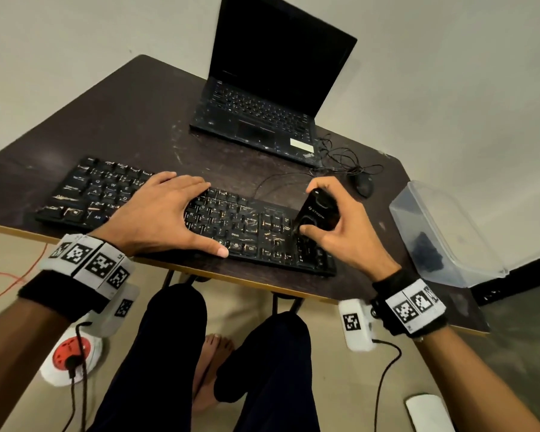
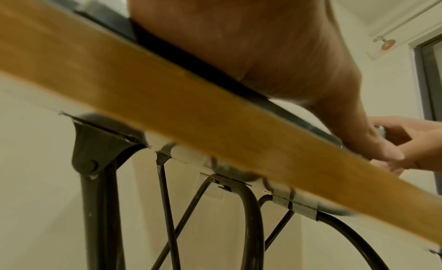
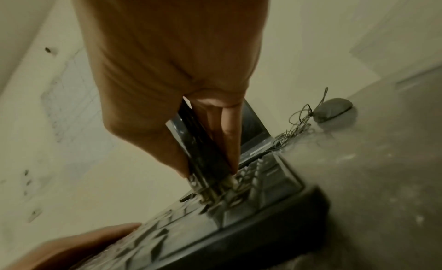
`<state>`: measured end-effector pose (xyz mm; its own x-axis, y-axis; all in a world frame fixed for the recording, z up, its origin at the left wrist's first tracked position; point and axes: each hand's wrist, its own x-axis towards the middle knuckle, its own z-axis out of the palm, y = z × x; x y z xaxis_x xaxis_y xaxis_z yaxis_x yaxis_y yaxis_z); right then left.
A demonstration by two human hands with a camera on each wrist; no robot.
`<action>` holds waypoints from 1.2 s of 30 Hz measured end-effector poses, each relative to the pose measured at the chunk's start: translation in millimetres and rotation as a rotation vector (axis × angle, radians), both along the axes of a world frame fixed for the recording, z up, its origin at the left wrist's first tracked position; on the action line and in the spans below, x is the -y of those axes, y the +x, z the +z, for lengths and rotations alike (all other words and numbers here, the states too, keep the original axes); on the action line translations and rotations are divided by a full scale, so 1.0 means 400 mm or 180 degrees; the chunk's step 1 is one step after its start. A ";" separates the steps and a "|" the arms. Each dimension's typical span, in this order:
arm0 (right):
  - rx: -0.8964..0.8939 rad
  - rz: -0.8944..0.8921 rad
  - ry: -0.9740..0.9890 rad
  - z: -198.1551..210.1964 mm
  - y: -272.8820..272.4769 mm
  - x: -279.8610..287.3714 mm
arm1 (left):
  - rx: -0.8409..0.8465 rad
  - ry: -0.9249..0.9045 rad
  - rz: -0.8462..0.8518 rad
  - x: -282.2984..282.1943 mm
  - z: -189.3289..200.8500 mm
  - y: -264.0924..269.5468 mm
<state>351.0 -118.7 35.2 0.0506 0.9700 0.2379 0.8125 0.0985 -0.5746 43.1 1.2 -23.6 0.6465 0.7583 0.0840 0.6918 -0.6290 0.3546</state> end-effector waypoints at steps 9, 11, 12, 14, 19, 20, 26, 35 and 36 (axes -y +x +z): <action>0.0027 -0.0265 0.0049 0.000 0.020 -0.017 | 0.0024 -0.0028 0.0023 -0.005 0.000 -0.002; -0.0034 -0.0735 0.0165 0.002 0.047 -0.029 | 0.0045 -0.0028 0.0030 -0.004 0.004 0.001; -0.0088 -0.0816 0.0222 0.002 0.055 -0.034 | 0.0045 -0.0031 0.0031 -0.002 0.004 0.001; -0.0208 -0.0532 0.0177 -0.006 0.041 -0.033 | 0.0052 -0.0029 0.0007 0.001 0.003 0.001; -0.0065 -0.0842 0.0190 -0.005 0.053 -0.058 | 0.0059 -0.0025 0.0024 0.000 0.008 0.001; -0.0103 -0.0905 0.0210 -0.004 0.060 -0.059 | 0.0047 -0.0018 0.0017 0.001 0.008 0.002; -0.0069 -0.0393 0.0037 0.001 0.039 -0.061 | 0.0027 0.0025 -0.0002 -0.005 -0.001 0.000; -0.0169 -0.0559 0.0041 0.005 0.023 -0.091 | 0.0066 0.0027 0.0007 0.001 0.007 0.002; -0.0205 -0.0490 0.0047 0.003 0.015 -0.092 | 0.0058 0.0023 0.0007 0.002 0.007 0.001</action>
